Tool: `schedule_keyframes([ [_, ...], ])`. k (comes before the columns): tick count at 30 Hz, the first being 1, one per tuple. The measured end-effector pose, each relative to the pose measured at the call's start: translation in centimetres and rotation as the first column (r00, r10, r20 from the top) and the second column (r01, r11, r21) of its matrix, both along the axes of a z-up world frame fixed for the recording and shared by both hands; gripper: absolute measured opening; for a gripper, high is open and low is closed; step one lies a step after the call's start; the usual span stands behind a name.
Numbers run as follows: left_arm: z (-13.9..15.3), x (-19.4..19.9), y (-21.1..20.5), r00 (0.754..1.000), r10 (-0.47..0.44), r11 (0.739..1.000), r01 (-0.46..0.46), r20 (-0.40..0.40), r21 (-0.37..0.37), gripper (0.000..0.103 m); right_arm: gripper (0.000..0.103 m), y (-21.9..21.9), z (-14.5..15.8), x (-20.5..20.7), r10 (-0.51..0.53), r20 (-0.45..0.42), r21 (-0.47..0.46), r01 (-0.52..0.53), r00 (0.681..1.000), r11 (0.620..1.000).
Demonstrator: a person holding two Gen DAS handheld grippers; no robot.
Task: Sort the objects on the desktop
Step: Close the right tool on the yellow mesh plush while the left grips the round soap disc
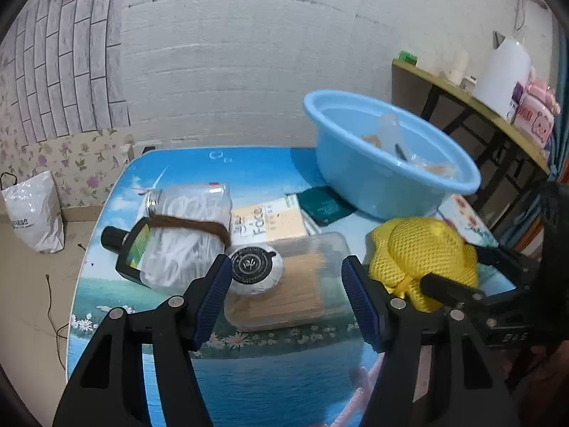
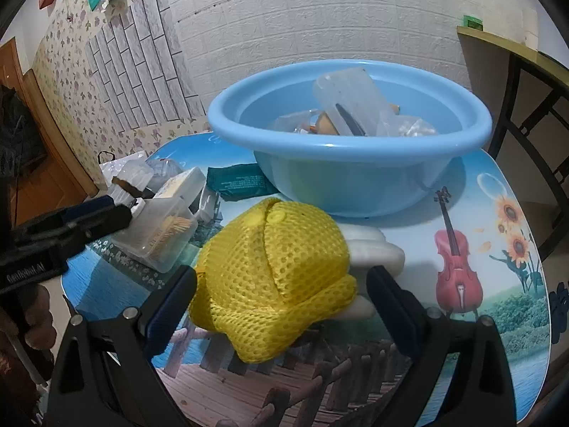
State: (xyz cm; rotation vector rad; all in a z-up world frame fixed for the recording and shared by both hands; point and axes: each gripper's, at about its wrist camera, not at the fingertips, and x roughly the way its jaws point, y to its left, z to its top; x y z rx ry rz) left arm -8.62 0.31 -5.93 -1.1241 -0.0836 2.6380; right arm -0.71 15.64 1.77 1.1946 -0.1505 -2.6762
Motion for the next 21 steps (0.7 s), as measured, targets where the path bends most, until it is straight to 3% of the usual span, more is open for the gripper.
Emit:
schedule_keyframes([
  [7,-0.8,-0.8,-0.2,1.0,0.028,1.0,-0.028,0.006,0.001,0.063,0.098,0.0,-0.2,-0.1,0.002,0.003,0.0,-0.002,1.0,1.0],
  [9,-0.8,-1.0,-0.2,0.999,0.037,0.999,-0.037,0.002,0.003,0.051,0.098,-0.1,-0.3,-0.1,0.004,0.006,0.002,-0.004,1.0,1.0],
  [10,-0.8,-1.1,-0.2,0.999,0.04,0.999,-0.04,0.0,0.001,0.038,0.098,-0.1,-0.4,-0.1,0.006,0.009,0.002,-0.006,1.0,1.0],
  [13,-0.7,-1.1,-0.2,1.0,0.029,1.0,-0.029,0.007,0.008,0.036,0.098,-0.2,-0.5,-0.1,0.009,0.014,0.002,-0.009,1.0,1.0],
  [15,-0.7,-0.9,-0.2,1.0,0.028,1.0,-0.028,0.006,0.003,0.036,0.09,-0.3,-0.5,-0.1,0.016,0.01,0.002,-0.016,1.0,1.0],
  [17,-0.6,-0.8,-0.1,1.0,0.027,1.0,-0.027,0.008,0.002,0.036,0.072,-0.3,-0.5,-0.2,0.042,0.022,-0.012,-0.042,0.999,0.999],
  [21,-0.3,-0.3,0.1,1.0,0.018,1.0,-0.018,0.005,-0.003,0.036,0.068,-0.2,-0.4,0.0,0.054,0.019,-0.018,-0.054,0.998,0.998],
])
